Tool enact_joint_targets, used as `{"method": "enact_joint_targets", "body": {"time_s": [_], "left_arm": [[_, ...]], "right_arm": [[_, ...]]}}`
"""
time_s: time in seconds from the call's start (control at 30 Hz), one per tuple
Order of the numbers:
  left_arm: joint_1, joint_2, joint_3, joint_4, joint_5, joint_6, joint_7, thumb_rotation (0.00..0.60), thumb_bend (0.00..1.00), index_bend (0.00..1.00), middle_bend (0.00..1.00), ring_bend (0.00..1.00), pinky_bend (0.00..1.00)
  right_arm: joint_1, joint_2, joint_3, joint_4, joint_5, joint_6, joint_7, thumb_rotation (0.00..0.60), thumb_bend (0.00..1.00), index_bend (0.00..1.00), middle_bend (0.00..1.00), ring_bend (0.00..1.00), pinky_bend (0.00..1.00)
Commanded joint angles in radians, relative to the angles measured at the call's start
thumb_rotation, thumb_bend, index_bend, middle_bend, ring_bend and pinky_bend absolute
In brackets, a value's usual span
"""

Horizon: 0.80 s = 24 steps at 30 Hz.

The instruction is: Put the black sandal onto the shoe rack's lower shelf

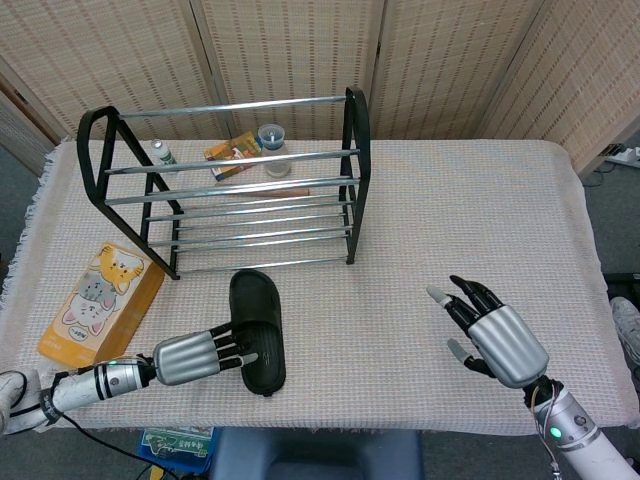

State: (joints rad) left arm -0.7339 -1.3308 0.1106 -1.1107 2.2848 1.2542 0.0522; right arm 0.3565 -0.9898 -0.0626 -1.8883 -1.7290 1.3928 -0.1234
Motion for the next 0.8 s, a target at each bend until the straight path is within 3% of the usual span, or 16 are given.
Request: {"method": "enact_joint_targets", "body": {"time_s": [0.03,0.33,0.8], "left_arm": [[-0.026,-0.016,0.010,0.001,-0.001,-0.015,0.015,0.600,0.17,0.09,0.10,0.11,0.27],[-0.105,-0.056,0.036,-0.039,-0.017,-0.111,0.058,0.600,0.17,0.07,0.07,0.09,0.26],[-0.177,-0.057,0.030,-0.162,-0.111,-0.281,0.172,0.600,0.17,0.07,0.07,0.09,0.26]], "right_arm": [[-0.005,-0.003,0.004,0.005,0.004,-0.003,0.003,0.600,0.40,0.00,0.25,0.10,0.15],[-0.026,-0.007,0.017,0.027,0.008,-0.002,0.026,0.600,0.39,0.00,0.25,0.10,0.15],[-0.063,-0.001,0.031,0.063,0.009,0.028,0.074,0.600,0.38,0.00,0.25,0.10,0.15]]}}
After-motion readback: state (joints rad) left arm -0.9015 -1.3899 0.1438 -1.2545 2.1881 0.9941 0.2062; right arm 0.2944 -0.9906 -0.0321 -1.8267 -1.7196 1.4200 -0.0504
